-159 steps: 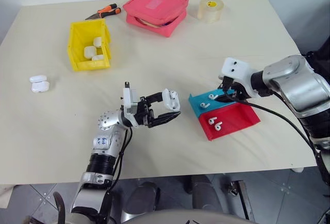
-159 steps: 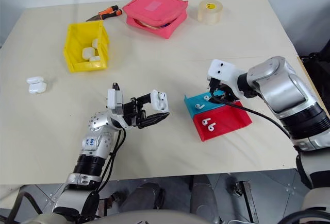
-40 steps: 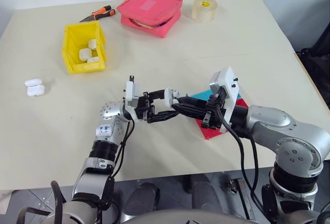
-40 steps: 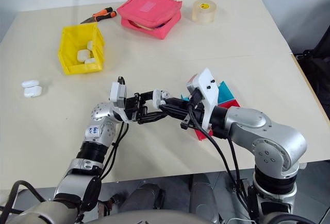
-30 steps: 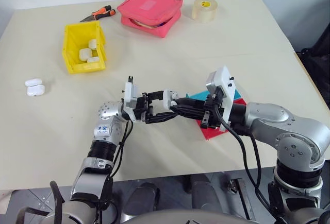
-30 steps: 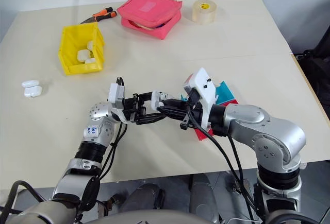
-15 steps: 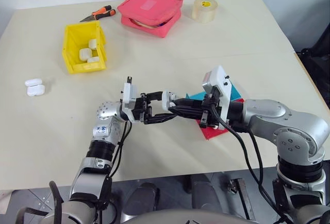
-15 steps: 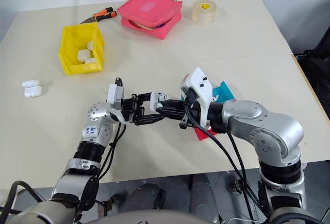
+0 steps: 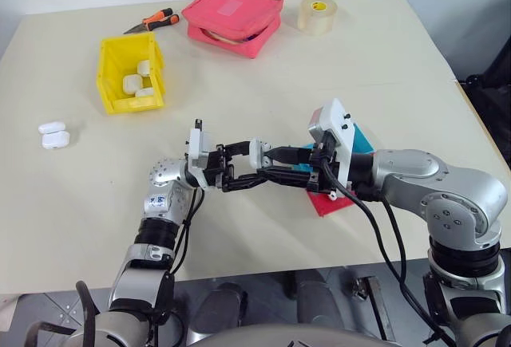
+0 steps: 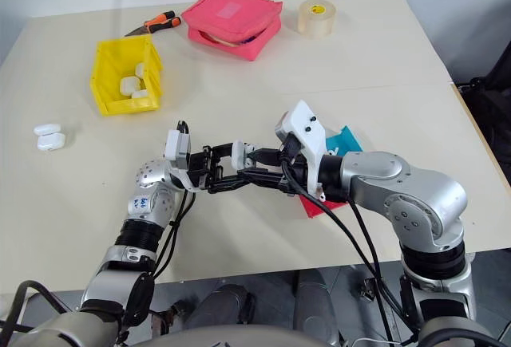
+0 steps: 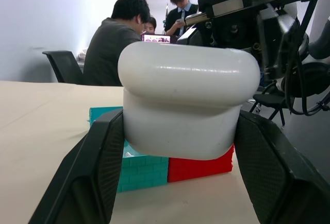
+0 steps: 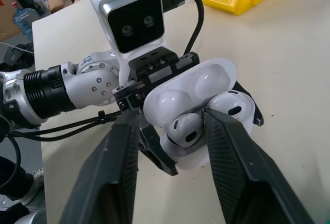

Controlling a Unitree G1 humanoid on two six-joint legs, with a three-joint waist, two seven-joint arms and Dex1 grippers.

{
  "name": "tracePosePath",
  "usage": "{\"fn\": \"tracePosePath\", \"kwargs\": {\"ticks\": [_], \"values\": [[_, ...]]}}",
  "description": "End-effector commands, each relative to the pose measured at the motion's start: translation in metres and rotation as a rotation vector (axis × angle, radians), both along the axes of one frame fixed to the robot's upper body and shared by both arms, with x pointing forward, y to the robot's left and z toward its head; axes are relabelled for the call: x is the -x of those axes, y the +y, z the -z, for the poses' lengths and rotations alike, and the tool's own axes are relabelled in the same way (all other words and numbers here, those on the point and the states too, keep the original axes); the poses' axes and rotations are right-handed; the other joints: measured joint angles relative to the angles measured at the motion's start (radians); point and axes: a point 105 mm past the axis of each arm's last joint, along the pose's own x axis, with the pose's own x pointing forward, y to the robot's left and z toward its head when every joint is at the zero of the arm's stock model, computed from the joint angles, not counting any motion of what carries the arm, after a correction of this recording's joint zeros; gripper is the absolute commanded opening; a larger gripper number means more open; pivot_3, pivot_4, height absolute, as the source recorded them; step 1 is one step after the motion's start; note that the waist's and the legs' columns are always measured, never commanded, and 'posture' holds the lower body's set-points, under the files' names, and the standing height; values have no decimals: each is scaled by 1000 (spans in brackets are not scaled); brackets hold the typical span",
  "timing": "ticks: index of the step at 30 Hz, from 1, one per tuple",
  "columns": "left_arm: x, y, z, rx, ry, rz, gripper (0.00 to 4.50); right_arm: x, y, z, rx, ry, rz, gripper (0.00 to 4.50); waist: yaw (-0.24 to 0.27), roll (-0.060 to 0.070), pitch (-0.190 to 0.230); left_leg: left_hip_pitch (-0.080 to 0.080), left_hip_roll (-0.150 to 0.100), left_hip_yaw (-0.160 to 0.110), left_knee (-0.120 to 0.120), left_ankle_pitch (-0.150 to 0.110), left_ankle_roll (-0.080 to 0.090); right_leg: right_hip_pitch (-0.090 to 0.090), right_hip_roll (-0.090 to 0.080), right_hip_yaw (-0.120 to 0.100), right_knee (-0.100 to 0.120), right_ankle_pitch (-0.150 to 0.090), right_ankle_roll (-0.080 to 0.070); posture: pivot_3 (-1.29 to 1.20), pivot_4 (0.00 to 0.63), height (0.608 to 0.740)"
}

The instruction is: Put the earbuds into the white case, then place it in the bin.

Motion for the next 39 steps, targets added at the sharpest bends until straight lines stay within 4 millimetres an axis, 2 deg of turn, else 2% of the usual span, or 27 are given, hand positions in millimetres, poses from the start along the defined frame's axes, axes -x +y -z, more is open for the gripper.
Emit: {"fn": "tracePosePath", "kwargs": {"ticks": [1, 13, 28, 33, 38, 39], "values": [[6, -9, -28, 61, -120, 62, 2795, -8, -9, 5, 38, 13, 72, 1957, 0, 0, 0, 0, 0, 0, 0, 0, 0, 0, 0, 0, 0, 0, 0, 0, 150, 740], [0, -7, -24, 48, -79, 29, 2795, 2, -13, -13, 47, -46, 58, 1957, 0, 0, 0, 0, 0, 0, 0, 0, 0, 0, 0, 0, 0, 0, 0, 0, 150, 740], [-5, -7, -22, 21, -65, 10, 2795, 3, -21, -35, 37, -112, 105, 1957, 2, 0, 0, 0, 0, 0, 0, 0, 0, 0, 0, 0, 0, 0, 0, 0, 150, 740], [-11, -10, -18, -46, -57, -45, 2795, 2, -38, -38, 70, -139, 191, 1957, 3, 0, 0, 0, 0, 0, 0, 0, 0, 0, 0, 0, 0, 0, 0, 0, 150, 740], [-20, -15, -8, -190, -50, -139, 2795, 2, -56, -39, 140, -167, 284, 1957, 4, 0, 0, 0, 0, 0, 0, 0, 0, 0, -1, 0, -1, 0, 0, 0, 150, 740], [-22, -16, -7, -214, -57, -161, 2795, 1, -58, -39, 154, -174, 305, 1771, 4, 0, 0, 0, 0, 0, 0, 0, 0, 0, -1, 0, -1, 0, 0, 0, 150, 740]]}}
